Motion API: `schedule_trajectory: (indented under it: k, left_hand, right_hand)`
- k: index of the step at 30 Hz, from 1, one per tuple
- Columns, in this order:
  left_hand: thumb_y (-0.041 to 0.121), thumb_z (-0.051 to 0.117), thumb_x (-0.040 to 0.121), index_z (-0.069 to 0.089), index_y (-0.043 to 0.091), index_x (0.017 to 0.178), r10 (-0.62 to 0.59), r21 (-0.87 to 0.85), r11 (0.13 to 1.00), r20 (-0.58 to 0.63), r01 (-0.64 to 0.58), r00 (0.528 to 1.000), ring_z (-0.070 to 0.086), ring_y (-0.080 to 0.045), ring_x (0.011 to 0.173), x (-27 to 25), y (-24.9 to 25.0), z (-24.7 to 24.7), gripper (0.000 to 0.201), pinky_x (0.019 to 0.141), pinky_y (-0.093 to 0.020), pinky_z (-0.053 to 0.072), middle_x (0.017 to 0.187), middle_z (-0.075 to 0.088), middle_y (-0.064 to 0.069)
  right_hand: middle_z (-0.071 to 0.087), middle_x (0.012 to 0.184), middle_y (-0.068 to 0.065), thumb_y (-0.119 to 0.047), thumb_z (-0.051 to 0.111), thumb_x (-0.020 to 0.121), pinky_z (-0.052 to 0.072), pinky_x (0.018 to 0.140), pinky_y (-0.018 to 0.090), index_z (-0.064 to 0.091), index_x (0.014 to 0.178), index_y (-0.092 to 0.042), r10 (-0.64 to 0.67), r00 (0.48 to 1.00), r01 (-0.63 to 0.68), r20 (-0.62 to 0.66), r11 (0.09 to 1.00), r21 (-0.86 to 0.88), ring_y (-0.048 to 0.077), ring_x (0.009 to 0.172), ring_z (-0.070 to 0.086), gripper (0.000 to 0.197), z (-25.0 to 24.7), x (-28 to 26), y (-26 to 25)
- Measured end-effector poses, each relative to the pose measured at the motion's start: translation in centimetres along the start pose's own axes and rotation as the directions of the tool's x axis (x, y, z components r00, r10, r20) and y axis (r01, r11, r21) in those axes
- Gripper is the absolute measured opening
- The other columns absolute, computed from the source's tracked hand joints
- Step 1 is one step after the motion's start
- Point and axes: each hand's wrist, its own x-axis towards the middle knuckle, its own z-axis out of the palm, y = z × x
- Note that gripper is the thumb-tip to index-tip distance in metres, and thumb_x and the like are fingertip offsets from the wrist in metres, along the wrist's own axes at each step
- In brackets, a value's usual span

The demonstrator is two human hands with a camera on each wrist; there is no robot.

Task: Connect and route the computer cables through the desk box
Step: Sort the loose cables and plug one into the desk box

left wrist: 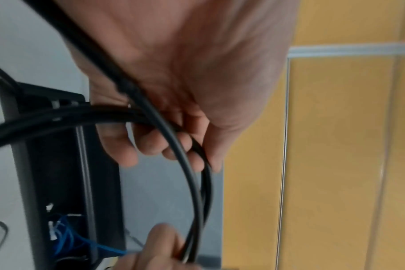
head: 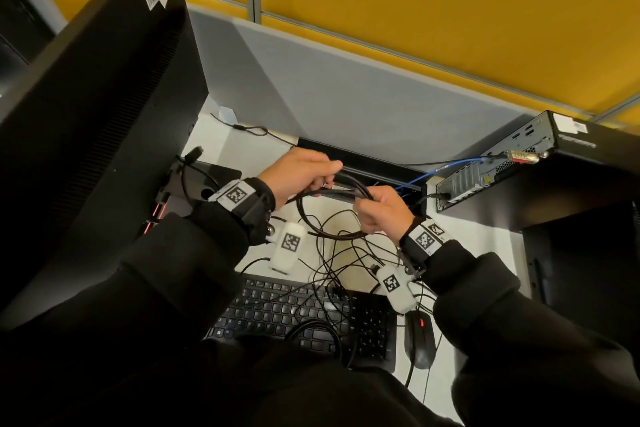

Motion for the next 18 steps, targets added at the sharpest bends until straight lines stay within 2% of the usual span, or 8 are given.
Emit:
schedule_trajectory:
  k: [2, 4, 8, 9, 11, 13, 14, 18]
  left_hand:
    - [0.033, 0.067, 0.098, 0.070, 0.014, 0.078, -0.042, -0.139, 0.990, -0.078, 0.031, 0.996, 0.048, -0.013, 0.061, 0.1, -0.3, -0.9, 0.028, 0.062, -0.028, 0.045, 0.063, 0.052, -0.001]
    - [0.027, 0.069, 0.097, 0.074, 0.013, 0.082, -0.113, -0.283, 0.957, -0.145, 0.068, 0.983, 0.058, -0.016, 0.068, -0.2, -0.8, -1.5, 0.022, 0.069, -0.029, 0.053, 0.072, 0.062, -0.006]
    - [0.020, 0.068, 0.097, 0.074, 0.006, 0.086, -0.192, -0.432, 0.899, -0.234, 0.075, 0.953, 0.067, -0.026, 0.079, -1.4, -2.2, -1.8, 0.019, 0.082, -0.037, 0.058, 0.082, 0.067, -0.014]
    - [0.020, 0.068, 0.097, 0.074, 0.006, 0.084, -0.200, -0.367, 0.926, -0.262, 0.094, 0.944, 0.068, -0.027, 0.080, -1.6, -2.6, -1.9, 0.021, 0.081, -0.035, 0.059, 0.082, 0.069, -0.013]
    - [0.022, 0.067, 0.094, 0.076, 0.008, 0.079, -0.186, 0.129, 0.965, -0.268, 0.226, 0.945, 0.070, -0.025, 0.082, -1.7, -3.4, -2.5, 0.022, 0.076, -0.029, 0.054, 0.081, 0.073, -0.006]
    - [0.024, 0.068, 0.093, 0.080, 0.013, 0.084, -0.237, 0.639, 0.711, -0.177, 0.294, 0.955, 0.068, -0.024, 0.088, -2.1, -4.2, -2.8, 0.019, 0.078, -0.033, 0.055, 0.088, 0.073, -0.004]
    - [0.025, 0.067, 0.094, 0.081, 0.015, 0.089, -0.226, 0.702, 0.661, -0.150, 0.265, 0.963, 0.068, -0.023, 0.093, -2.2, -4.4, -2.8, 0.018, 0.084, -0.035, 0.056, 0.095, 0.074, -0.004]
    - [0.022, 0.061, 0.099, 0.072, 0.028, 0.118, 0.129, 0.409, 0.912, -0.179, -0.045, 0.975, 0.067, -0.006, 0.108, -1.7, -2.6, -1.8, 0.023, 0.101, -0.027, 0.050, 0.117, 0.073, 0.010]
  right_hand:
    - [0.025, 0.053, 0.000, -0.005, 0.053, 0.086, 0.018, 0.047, 0.027, 0.045, 0.073, -0.009, -0.010, 1.000, 0.013, -0.027, 0.994, 0.109, 0.011, 0.042, 0.021, 0.017, -0.1, 0.2, 0.2]
    - [0.025, 0.053, -0.002, -0.001, 0.051, 0.095, 0.016, 0.048, 0.030, 0.051, 0.081, -0.006, 0.006, 1.000, -0.002, -0.030, 0.991, 0.131, 0.012, 0.043, 0.021, 0.016, -0.1, 0.5, 0.4]
    - [0.026, 0.055, -0.001, -0.002, 0.052, 0.100, 0.014, 0.048, 0.029, 0.063, 0.068, -0.019, 0.060, 0.998, -0.057, -0.024, 0.993, 0.102, 0.012, 0.044, 0.021, 0.038, 0.4, 1.1, -0.2]
    - [0.026, 0.056, -0.001, -0.004, 0.054, 0.100, 0.014, 0.048, 0.030, 0.064, 0.062, -0.024, 0.076, 0.997, -0.074, -0.031, 0.994, 0.079, 0.012, 0.045, 0.021, 0.044, 0.5, 1.2, -0.4]
    - [0.027, 0.055, -0.001, -0.005, 0.058, 0.098, 0.015, 0.046, 0.027, 0.061, 0.055, -0.026, 0.113, 0.991, -0.110, -0.076, 0.993, 0.039, 0.011, 0.044, 0.020, 0.048, 0.4, 1.5, -0.5]
    - [0.030, 0.054, 0.000, -0.003, 0.063, 0.093, 0.018, 0.043, 0.025, 0.059, 0.053, -0.025, 0.109, 0.984, -0.117, -0.145, 0.992, -0.051, 0.012, 0.042, 0.024, 0.046, 0.1, 1.9, -0.2]
    - [0.032, 0.053, -0.001, -0.004, 0.065, 0.090, 0.021, 0.043, 0.025, 0.062, 0.055, -0.024, 0.084, 0.984, -0.109, -0.159, 0.982, -0.156, 0.011, 0.040, 0.027, 0.041, 0.1, 2.2, -0.2]
    - [0.049, 0.053, -0.009, -0.021, 0.068, 0.082, 0.036, 0.055, 0.027, 0.069, 0.068, -0.017, -0.016, 0.994, -0.050, -0.110, 0.821, -0.568, 0.008, 0.049, 0.044, 0.014, 1.5, 3.0, -0.7]
